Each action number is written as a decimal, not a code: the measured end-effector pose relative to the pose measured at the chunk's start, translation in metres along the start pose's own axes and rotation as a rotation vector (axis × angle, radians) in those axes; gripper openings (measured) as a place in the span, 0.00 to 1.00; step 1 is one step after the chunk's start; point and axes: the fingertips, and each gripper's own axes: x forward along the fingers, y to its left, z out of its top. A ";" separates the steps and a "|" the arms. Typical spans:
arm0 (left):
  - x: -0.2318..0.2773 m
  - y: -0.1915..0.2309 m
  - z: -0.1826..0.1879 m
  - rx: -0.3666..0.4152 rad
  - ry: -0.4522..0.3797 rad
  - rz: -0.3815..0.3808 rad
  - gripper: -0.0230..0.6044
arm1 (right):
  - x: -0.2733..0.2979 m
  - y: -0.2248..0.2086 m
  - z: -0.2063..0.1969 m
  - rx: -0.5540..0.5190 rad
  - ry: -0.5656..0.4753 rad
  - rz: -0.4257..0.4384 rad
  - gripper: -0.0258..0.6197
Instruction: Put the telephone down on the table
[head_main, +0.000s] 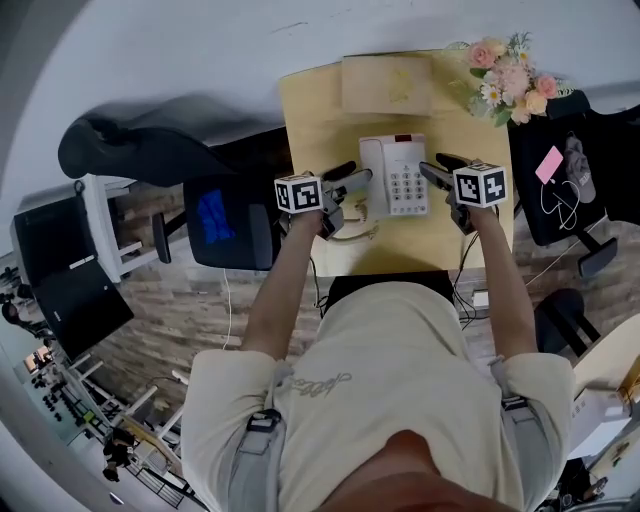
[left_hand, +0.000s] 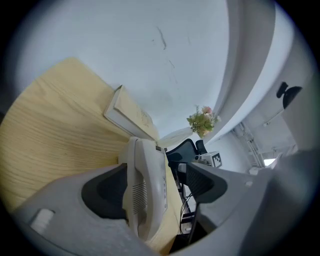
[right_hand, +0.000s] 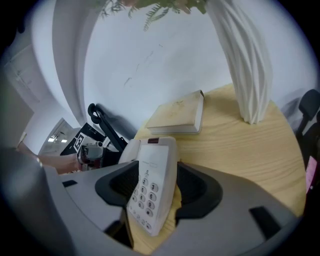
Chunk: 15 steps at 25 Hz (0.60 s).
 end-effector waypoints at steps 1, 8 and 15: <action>-0.005 -0.006 0.002 0.030 -0.007 0.003 0.64 | -0.006 0.008 0.002 -0.018 -0.017 0.009 0.41; -0.045 -0.063 0.026 0.189 -0.121 -0.020 0.59 | -0.048 0.054 0.017 -0.117 -0.142 -0.001 0.37; -0.078 -0.098 0.038 0.318 -0.203 0.002 0.23 | -0.080 0.088 0.019 -0.180 -0.202 -0.032 0.19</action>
